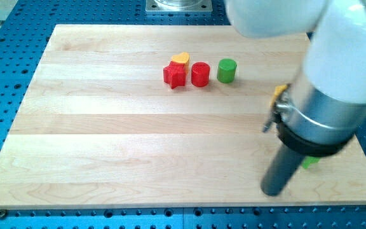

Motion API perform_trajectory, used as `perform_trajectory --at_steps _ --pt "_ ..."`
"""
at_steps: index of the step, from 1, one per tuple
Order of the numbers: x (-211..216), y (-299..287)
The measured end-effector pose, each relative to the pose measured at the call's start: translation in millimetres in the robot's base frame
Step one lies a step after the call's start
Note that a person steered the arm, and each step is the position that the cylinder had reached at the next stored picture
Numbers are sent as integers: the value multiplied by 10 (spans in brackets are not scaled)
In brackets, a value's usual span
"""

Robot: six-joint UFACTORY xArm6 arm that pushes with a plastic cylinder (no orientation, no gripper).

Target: Push the red circle into hexagon

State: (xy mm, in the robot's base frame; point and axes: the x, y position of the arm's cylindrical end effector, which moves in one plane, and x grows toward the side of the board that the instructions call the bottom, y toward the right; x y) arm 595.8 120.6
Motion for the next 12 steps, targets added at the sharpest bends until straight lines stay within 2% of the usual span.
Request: perform_trajectory --at_steps 2,3,4,5,6,7,8,11,12 --pt "-1805 -1433" --pt "-2022 -1915" --pt "-2332 -1582" --pt "-2346 -979" --pt "-2303 -1012" --pt "-2026 -851" --pt "-2026 -374" --pt "-2151 232" --pt "-2155 232"
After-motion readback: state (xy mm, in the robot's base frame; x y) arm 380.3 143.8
